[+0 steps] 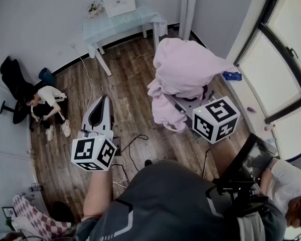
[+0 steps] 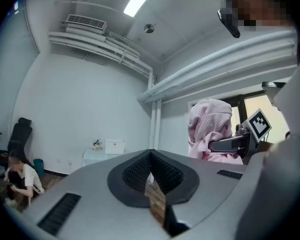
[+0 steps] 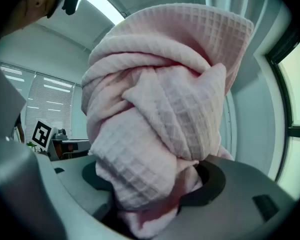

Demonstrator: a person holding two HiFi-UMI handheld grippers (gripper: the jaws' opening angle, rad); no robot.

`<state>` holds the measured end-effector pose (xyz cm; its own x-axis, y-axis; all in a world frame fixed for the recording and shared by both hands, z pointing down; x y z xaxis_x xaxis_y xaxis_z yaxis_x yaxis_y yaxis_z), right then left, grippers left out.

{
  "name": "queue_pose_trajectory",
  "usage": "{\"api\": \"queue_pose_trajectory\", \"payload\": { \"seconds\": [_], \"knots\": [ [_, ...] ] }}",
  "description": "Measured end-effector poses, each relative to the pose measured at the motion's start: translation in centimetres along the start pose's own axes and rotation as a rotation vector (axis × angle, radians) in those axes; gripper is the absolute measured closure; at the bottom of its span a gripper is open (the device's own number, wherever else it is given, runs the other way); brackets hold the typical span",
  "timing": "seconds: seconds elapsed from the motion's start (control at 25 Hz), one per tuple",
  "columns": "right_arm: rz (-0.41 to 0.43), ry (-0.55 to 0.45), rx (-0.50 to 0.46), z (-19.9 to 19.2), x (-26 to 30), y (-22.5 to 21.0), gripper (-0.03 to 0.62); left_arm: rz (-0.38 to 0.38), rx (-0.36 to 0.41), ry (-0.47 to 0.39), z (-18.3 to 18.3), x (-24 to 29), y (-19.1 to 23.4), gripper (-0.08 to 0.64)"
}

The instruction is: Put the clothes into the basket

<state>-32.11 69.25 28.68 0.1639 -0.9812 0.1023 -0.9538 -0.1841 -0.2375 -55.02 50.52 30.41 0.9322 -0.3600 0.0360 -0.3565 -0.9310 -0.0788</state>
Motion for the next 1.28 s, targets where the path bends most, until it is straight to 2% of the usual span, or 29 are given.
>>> {"api": "queue_pose_trajectory", "payload": {
  "seconds": [0.12,0.52,0.76,1.12,1.28],
  "knots": [
    [0.004,0.002,0.002,-0.1,0.3,0.6,0.239,-0.017,0.002,-0.001,-0.1,-0.2,0.2,0.557],
    [0.003,-0.022,0.032,-0.1,1.2,1.2,0.238,-0.004,-0.002,-0.013,-0.2,-0.4,1.3,0.557],
    [-0.016,-0.021,0.037,-0.2,3.0,2.4,0.236,0.003,-0.028,-0.026,-0.3,-0.4,3.9,0.557],
    [-0.088,-0.019,0.021,-1.0,5.0,4.2,0.235,-0.1,-0.024,-0.051,-1.7,0.6,7.0,0.557],
    [-0.102,-0.016,0.011,-1.2,6.3,5.1,0.235,-0.105,-0.058,-0.048,-2.2,1.2,9.1,0.557]
  ]
}}
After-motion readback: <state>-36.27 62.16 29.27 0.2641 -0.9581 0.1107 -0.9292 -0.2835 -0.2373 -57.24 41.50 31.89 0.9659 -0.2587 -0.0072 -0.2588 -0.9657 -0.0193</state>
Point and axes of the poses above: the fingertips, and each gripper's own axes: x forward along the fingers, y to its left, z out of its top, the point moved 10 cm from there along -x, backward along the fingers, and after that the axes turned 9 degrees about x, right-handed, at the moved point
